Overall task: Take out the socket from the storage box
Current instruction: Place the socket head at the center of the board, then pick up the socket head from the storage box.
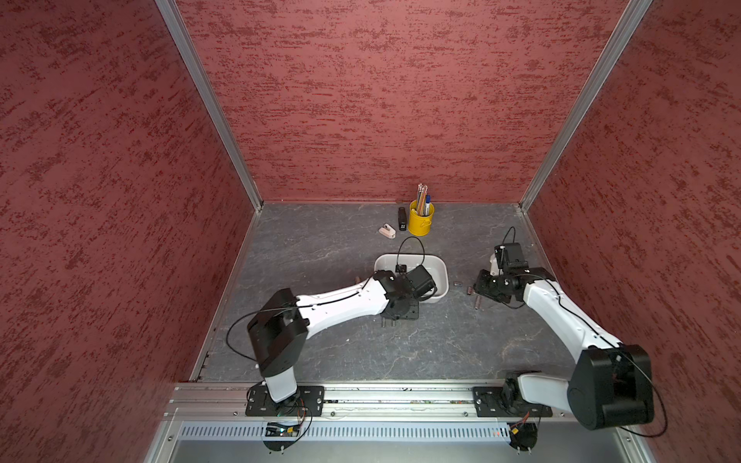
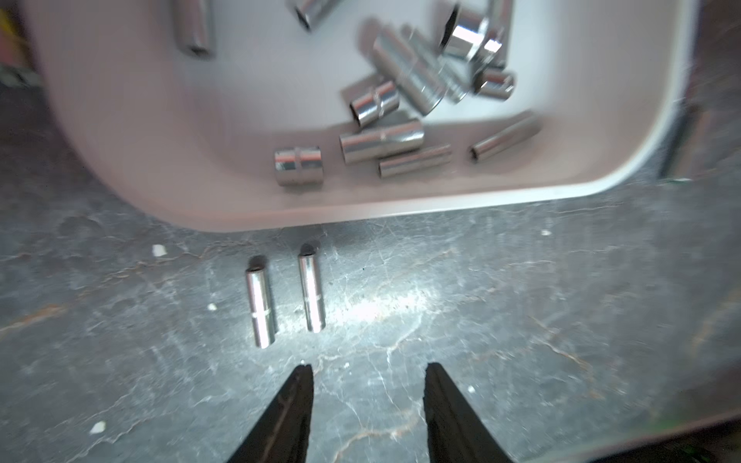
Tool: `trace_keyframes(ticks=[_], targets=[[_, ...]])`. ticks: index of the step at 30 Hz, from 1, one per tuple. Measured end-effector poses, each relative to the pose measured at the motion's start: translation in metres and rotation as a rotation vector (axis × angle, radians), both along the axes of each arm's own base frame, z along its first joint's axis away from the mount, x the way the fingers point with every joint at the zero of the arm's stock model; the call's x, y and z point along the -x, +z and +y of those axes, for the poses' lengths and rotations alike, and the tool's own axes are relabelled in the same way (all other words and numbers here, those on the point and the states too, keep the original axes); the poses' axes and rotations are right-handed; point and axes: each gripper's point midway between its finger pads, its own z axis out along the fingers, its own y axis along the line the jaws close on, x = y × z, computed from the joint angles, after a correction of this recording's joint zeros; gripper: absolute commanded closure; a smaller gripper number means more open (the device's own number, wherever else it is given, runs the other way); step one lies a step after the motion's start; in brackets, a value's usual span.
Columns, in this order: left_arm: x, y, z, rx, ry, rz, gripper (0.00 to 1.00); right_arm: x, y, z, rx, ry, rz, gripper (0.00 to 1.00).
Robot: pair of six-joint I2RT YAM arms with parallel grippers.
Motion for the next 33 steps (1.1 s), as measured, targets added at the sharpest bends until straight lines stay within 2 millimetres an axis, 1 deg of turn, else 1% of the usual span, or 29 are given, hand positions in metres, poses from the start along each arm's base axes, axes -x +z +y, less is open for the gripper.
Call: trace_keyframes(ticks=[1, 3, 5, 7, 9, 11, 13, 16, 18, 19, 22, 26, 29, 33], targets=[[-0.004, 0.017, 0.007, 0.032, 0.008, -0.03, 0.49, -0.003, 0.005, 0.009, 0.002, 0.036, -0.013, 0.63], [-0.012, 0.044, 0.026, 0.085, 0.038, -0.079, 0.48, -0.011, 0.016, 0.032, 0.009, 0.12, -0.041, 0.63], [-0.022, 0.057, 0.056, 0.108, 0.086, -0.111, 0.48, -0.023, 0.026, 0.062, 0.016, 0.217, -0.067, 0.63], [-0.029, 0.058, 0.087, 0.101, 0.138, -0.122, 0.48, -0.036, 0.031, 0.093, 0.025, 0.3, -0.076, 0.63], [-0.032, 0.05, 0.119, 0.076, 0.191, -0.11, 0.48, -0.049, 0.03, 0.126, 0.034, 0.371, -0.072, 0.62], [-0.029, 0.04, 0.146, 0.049, 0.233, -0.084, 0.48, -0.058, 0.023, 0.161, 0.042, 0.434, -0.051, 0.62], [-0.025, 0.033, 0.168, 0.036, 0.266, -0.062, 0.48, -0.067, 0.015, 0.187, 0.048, 0.46, -0.022, 0.62], [-0.017, 0.033, 0.19, 0.042, 0.3, -0.057, 0.48, -0.076, 0.0, 0.217, 0.059, 0.46, 0.028, 0.62], [-0.014, 0.038, 0.196, 0.056, 0.307, -0.067, 0.47, -0.082, -0.01, 0.226, 0.068, 0.439, 0.056, 0.61], [-0.012, 0.041, 0.198, 0.066, 0.306, -0.074, 0.47, -0.083, -0.015, 0.228, 0.076, 0.421, 0.073, 0.61], [-0.009, 0.043, 0.202, 0.079, 0.298, -0.081, 0.47, -0.087, -0.025, 0.226, 0.115, 0.369, 0.112, 0.6], [-0.007, 0.042, 0.208, 0.068, 0.295, -0.073, 0.46, -0.088, -0.03, 0.222, 0.145, 0.319, 0.134, 0.6], [-0.005, 0.043, 0.212, 0.073, 0.295, -0.077, 0.46, -0.09, -0.036, 0.223, 0.152, 0.294, 0.149, 0.59], [-0.002, 0.044, 0.214, 0.076, 0.286, -0.082, 0.46, -0.09, -0.052, 0.224, 0.159, 0.266, 0.182, 0.57]])
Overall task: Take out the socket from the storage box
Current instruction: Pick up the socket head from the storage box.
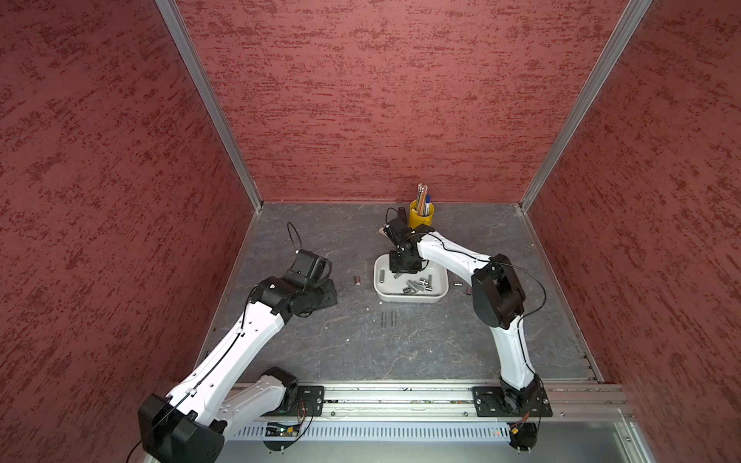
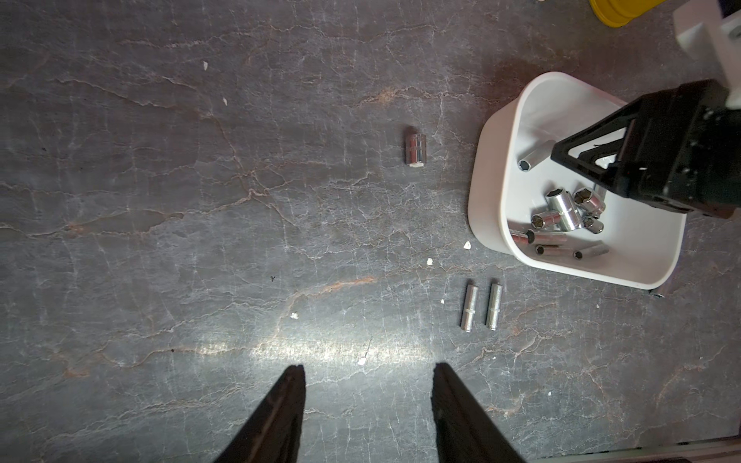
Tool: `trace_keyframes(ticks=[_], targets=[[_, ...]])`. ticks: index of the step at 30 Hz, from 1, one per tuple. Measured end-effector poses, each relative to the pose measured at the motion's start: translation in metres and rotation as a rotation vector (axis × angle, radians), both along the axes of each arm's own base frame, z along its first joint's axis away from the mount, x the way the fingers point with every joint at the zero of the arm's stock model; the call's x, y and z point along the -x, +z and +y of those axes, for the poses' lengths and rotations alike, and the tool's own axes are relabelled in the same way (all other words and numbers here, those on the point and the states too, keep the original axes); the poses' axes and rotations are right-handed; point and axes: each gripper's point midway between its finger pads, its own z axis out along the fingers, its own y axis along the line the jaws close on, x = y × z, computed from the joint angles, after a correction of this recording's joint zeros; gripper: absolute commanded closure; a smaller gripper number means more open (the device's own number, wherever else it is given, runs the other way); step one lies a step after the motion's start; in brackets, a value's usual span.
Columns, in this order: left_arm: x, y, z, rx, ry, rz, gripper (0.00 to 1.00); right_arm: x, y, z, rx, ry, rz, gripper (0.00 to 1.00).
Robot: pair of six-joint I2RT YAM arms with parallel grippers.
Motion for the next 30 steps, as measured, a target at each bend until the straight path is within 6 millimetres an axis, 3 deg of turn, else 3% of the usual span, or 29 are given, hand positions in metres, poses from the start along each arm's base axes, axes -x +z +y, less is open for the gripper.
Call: trace_keyframes(ticks=[7, 16, 20, 30], targets=[[0.003, -0.005, 0.0, -0.003, -0.011, 0.012, 0.49, 0.001, -0.021, -0.002, 0.022, -0.042, 0.035, 0.54], [0.003, -0.005, 0.0, -0.001, -0.018, 0.013, 0.48, -0.011, -0.033, 0.007, 0.01, -0.076, 0.033, 0.55], [0.003, -0.006, 0.0, 0.0, -0.021, 0.015, 0.48, -0.021, -0.033, 0.014, 0.001, -0.074, 0.017, 0.65], [0.003, -0.009, 0.0, -0.001, -0.022, 0.018, 0.48, -0.019, -0.033, 0.018, 0.012, -0.032, 0.008, 0.91]])
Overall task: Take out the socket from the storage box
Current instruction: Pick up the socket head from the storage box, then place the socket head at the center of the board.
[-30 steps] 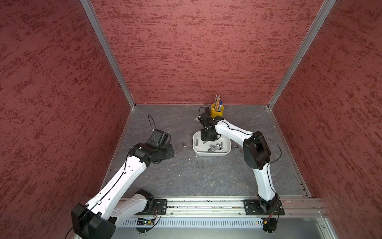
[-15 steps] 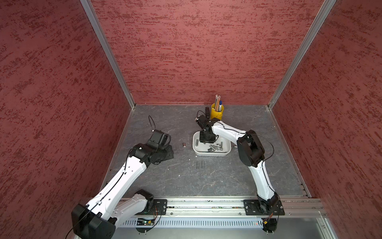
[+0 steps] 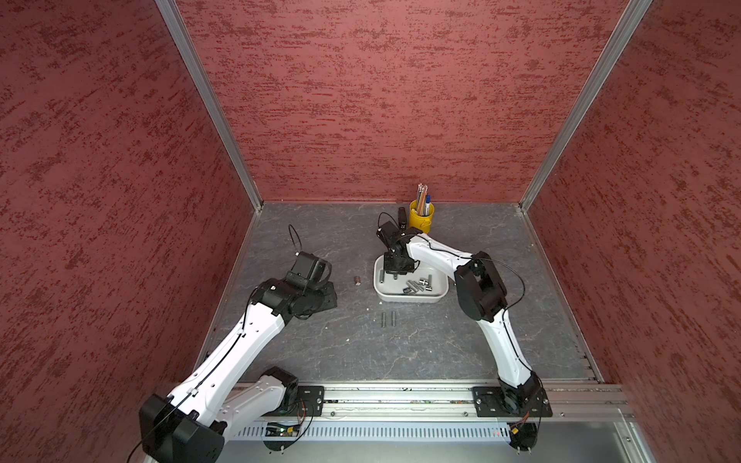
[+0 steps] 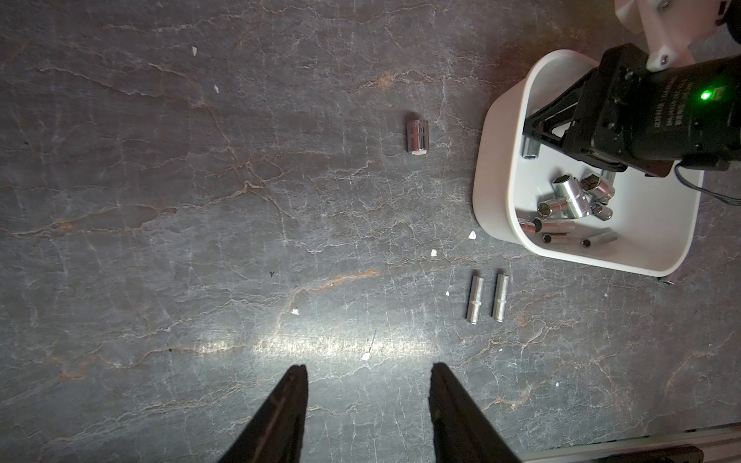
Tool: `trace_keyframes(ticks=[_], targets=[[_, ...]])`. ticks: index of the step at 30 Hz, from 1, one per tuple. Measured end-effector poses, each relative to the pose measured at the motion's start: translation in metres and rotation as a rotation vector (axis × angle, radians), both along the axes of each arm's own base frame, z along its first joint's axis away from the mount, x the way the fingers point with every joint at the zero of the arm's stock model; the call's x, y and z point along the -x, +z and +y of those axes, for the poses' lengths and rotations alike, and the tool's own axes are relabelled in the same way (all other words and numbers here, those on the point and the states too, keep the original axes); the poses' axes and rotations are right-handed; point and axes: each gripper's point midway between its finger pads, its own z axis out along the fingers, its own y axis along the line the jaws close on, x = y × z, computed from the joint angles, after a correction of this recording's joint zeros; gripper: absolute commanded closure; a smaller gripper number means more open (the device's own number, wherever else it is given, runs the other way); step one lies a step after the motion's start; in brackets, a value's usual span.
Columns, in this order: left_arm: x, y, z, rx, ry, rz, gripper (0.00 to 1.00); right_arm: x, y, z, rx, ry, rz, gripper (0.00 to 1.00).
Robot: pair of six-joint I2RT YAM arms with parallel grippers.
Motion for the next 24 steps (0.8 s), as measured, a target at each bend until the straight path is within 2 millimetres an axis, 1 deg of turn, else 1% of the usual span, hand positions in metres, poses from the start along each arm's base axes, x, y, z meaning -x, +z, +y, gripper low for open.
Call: trace_keyframes(ticks=[6, 9, 14, 17, 18, 21, 24], targets=[[-0.002, -0.001, 0.001, 0.001, 0.006, -0.001, 0.48, 0.005, 0.006, 0.002, -0.017, 0.006, 0.003, 0.92], [-0.004, -0.001, 0.003, 0.002, 0.016, 0.0, 0.48, 0.01, 0.023, 0.002, -0.04, 0.005, -0.009, 0.93], [-0.005, -0.001, 0.003, 0.003, 0.018, -0.003, 0.48, 0.016, 0.081, 0.001, -0.119, 0.002, -0.082, 0.93], [-0.005, -0.001, 0.003, 0.005, 0.017, -0.002, 0.48, 0.027, 0.109, -0.004, -0.165, 0.001, -0.112, 0.93], [-0.005, -0.001, 0.003, 0.006, 0.016, -0.002, 0.48, 0.032, 0.114, -0.006, -0.176, 0.001, -0.115, 0.93], [-0.004, -0.001, 0.002, 0.008, 0.015, -0.001, 0.47, 0.049, 0.122, -0.015, -0.19, -0.001, -0.111, 0.93], [-0.004, -0.002, 0.003, 0.007, 0.017, -0.001, 0.47, 0.072, 0.117, -0.022, -0.198, 0.006, -0.084, 0.93]])
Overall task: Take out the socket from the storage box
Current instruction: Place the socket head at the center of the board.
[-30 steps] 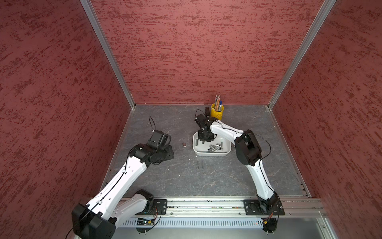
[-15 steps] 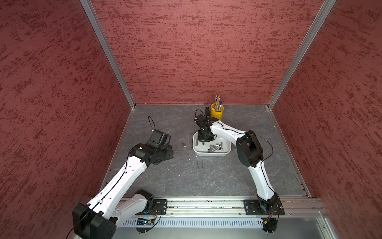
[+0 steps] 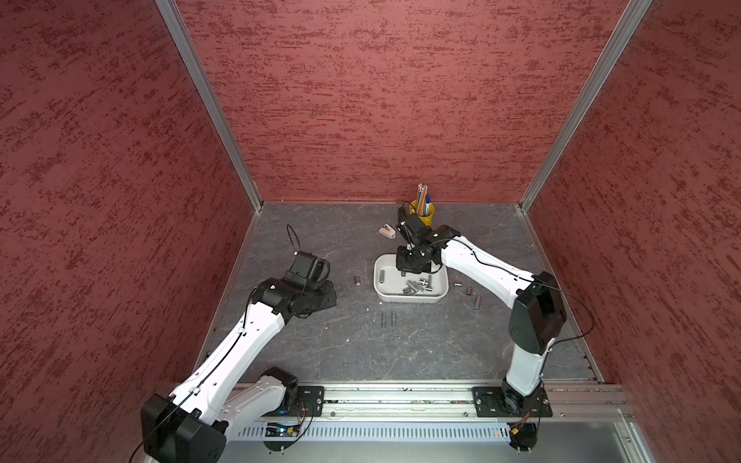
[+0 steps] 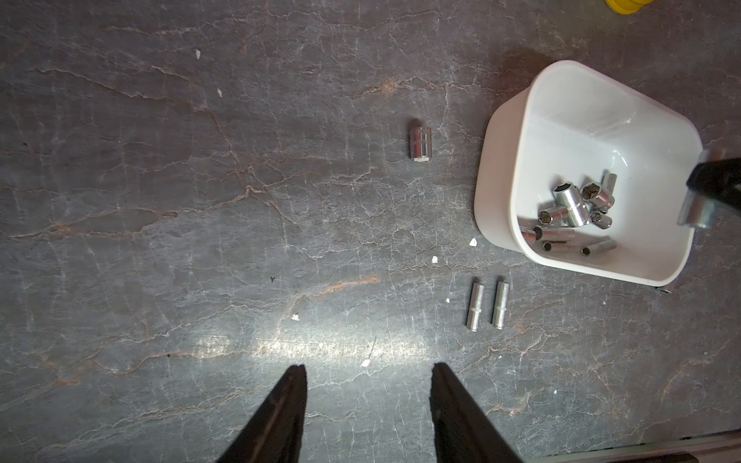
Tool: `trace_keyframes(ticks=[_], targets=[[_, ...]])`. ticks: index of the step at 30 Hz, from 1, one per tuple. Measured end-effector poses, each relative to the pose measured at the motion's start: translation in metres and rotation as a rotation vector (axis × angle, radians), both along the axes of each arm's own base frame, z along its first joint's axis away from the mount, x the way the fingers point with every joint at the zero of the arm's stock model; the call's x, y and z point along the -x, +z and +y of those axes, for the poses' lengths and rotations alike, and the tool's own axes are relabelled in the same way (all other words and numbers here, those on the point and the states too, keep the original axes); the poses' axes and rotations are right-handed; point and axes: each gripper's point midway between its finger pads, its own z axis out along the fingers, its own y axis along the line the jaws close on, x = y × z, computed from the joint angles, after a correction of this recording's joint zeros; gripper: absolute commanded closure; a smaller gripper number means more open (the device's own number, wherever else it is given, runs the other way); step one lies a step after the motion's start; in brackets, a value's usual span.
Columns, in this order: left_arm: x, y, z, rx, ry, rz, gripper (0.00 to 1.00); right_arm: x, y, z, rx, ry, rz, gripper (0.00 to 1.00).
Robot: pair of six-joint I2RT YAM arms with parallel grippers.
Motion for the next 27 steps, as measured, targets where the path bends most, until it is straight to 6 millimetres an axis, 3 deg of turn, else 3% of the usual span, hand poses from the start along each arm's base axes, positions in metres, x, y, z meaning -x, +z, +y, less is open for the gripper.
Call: trace_keyframes(ticks=[7, 14, 23, 27], targets=[[0.0, -0.002, 0.001, -0.001, 0.004, 0.003, 0.47, 0.059, -0.021, -0.004, 0.018, 0.062, 0.062, 0.92], [0.001, -0.001, 0.001, 0.0, 0.004, -0.001, 0.47, 0.095, -0.05, 0.001, 0.037, 0.103, 0.104, 0.92], [0.001, -0.001, 0.002, -0.002, 0.006, -0.003, 0.47, 0.111, -0.072, 0.044, 0.051, 0.192, 0.117, 0.92], [0.001, 0.001, 0.004, -0.007, 0.013, -0.016, 0.47, 0.109, -0.073, 0.079, 0.032, 0.236, 0.105, 0.92]])
